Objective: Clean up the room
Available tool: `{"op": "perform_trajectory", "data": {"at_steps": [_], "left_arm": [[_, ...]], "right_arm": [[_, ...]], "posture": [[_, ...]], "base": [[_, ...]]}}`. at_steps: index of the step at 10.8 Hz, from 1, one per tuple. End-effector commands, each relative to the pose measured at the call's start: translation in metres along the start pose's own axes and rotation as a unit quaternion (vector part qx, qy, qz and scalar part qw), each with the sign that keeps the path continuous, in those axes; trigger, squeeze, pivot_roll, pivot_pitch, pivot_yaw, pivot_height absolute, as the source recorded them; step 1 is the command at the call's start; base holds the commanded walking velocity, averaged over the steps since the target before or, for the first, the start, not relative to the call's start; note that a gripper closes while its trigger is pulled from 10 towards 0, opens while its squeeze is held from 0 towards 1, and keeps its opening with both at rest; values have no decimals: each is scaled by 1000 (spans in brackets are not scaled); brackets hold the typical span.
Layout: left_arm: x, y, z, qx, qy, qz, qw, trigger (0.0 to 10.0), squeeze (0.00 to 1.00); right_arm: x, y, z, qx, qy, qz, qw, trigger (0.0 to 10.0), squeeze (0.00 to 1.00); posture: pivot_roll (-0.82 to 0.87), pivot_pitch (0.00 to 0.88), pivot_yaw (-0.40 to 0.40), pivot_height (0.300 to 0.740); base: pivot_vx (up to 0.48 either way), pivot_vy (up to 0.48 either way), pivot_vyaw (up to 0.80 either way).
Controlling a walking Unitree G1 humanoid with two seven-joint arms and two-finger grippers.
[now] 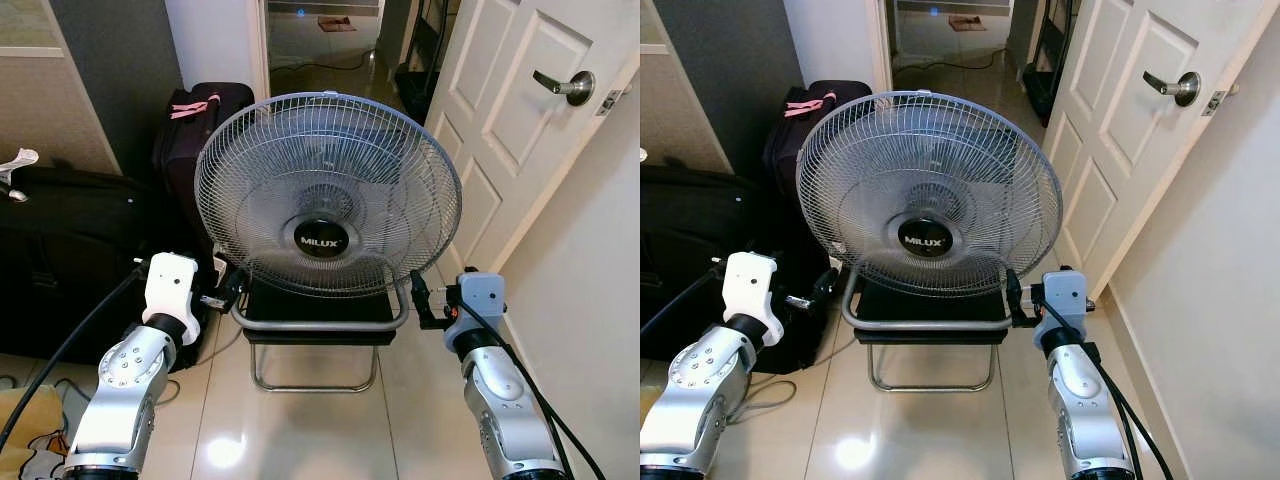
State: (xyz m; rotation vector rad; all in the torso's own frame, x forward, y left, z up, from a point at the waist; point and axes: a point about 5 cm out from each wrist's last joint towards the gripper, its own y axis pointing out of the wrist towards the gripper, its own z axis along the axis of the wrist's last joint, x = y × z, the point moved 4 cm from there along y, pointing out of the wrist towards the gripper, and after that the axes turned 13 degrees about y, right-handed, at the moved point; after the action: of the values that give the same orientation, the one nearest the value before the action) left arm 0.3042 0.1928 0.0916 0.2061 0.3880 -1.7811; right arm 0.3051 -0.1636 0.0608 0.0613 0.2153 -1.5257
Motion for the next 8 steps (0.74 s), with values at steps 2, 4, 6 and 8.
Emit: {"op": "perform_trajectory", "data": {"at_steps": [2,4,6,8], "left_arm": [[9,-3,-17,-94,-20,71,993,10000,0],[9,-3,-17,-94,-20,71,993,10000,0],[9,-3,-17,-94,-20,71,993,10000,0],[9,-3,-17,-94,-20,71,993,10000,0]], "right_arm": [[19,-13,-5,-66,5,-39,997,10000,0],[19,-13,-5,-66,5,-39,997,10000,0],[19,-13,-5,-66,5,-39,997,10000,0],[19,-13,-5,-66,5,-39,997,10000,0]], "posture": [[-9,0,-36,740],[-9,0,-36,740],[-9,0,-36,740],[-9,0,-36,740]], "base": [[0,0,0],[0,0,0],[0,0,0],[0,0,0]]}}
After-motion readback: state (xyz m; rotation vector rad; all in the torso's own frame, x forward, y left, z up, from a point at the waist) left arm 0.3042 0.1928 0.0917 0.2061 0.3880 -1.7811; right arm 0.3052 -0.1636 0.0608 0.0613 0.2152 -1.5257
